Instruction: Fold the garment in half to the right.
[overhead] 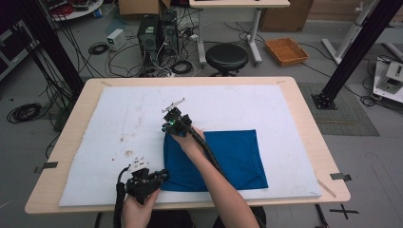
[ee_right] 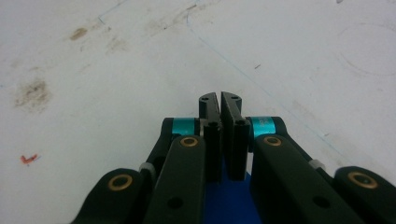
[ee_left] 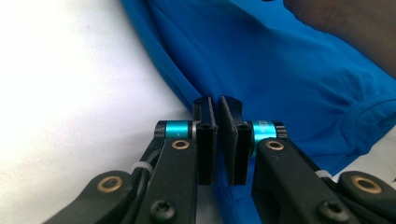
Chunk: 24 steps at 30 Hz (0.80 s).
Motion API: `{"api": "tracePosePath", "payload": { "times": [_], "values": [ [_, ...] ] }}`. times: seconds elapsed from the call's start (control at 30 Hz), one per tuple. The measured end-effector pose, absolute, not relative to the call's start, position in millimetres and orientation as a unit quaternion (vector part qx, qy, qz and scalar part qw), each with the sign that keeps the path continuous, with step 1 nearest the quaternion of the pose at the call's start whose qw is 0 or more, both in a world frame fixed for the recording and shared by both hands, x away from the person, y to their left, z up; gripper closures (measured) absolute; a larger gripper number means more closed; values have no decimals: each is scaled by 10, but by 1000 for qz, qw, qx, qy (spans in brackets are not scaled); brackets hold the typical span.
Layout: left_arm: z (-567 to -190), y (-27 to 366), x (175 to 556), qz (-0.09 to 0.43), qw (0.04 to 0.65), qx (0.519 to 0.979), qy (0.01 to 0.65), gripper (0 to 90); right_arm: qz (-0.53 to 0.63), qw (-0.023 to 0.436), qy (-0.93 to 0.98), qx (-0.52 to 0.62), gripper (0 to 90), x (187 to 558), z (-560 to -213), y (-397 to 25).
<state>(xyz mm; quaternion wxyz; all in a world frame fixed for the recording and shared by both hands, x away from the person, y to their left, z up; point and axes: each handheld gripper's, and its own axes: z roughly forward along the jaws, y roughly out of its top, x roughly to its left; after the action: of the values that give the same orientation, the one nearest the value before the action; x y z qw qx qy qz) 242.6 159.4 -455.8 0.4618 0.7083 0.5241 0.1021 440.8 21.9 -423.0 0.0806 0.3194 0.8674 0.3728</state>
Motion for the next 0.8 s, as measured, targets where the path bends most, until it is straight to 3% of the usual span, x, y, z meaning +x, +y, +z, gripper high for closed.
{"api": "tracePosePath", "payload": {
  "times": [0.37, 0.8],
  "values": [
    [-4268, 1460, 2387, 109, 482, 720, 488, 845, 430, 66, 843, 316, 877, 4355, -3939, -180],
    [-3904, 676, 2502, 80, 508, 755, 406, 846, 466, 81, 822, 317, 877, 4236, -3593, -1010]
  ]
}}
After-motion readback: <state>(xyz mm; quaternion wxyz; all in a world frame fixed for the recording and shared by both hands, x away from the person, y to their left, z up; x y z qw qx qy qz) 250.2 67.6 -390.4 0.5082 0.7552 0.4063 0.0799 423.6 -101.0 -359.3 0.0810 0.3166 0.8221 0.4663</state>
